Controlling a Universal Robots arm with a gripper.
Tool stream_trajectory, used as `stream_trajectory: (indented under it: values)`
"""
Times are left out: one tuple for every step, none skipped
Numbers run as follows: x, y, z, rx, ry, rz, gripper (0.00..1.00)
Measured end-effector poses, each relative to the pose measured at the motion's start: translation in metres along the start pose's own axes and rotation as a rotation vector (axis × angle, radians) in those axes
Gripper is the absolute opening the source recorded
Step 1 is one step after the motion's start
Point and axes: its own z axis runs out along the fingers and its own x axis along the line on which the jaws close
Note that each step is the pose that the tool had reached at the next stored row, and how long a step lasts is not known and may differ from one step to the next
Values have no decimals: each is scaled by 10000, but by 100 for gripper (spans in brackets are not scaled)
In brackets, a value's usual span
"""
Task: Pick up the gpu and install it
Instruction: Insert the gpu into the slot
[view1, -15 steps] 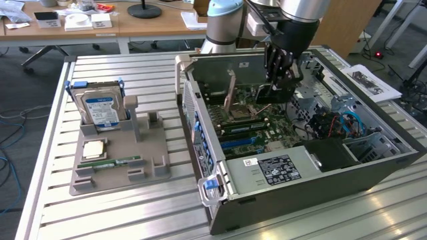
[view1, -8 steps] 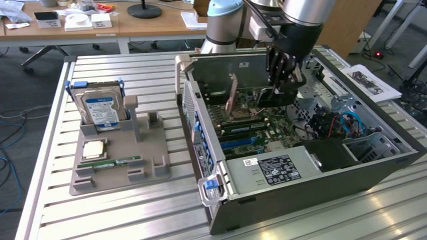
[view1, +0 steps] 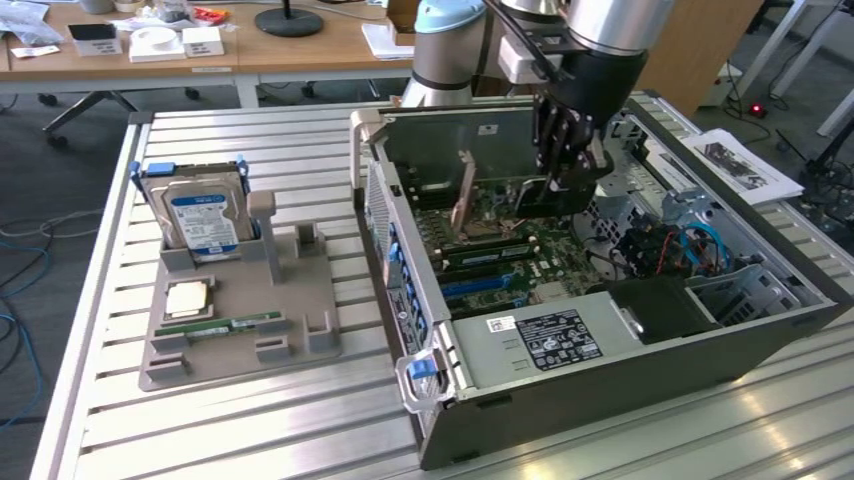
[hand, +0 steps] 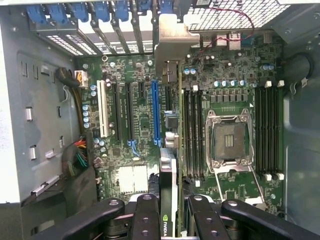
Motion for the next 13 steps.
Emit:
stream_trajectory:
  values:
    - [3,3,4,-1,1,0,27]
    - [6,7,8,-1,1,0,27]
    - [7,11,11,-1,2,0,27]
    - [7,12,12,-1,3,-2,27]
    - [7,13,13,-1,3,-4,27]
    - [7,14,15,-1,2,-5,27]
    - [7,15,21,1,-2,-4,27]
    - [8,17,28,1,-3,-4,27]
    - [8,18,34,0,0,-4,27]
    - [8,18,43,0,1,-4,27]
    - [9,19,53,0,0,-4,27]
    - [9,20,63,0,0,-4,27]
    - [9,22,72,0,1,-4,27]
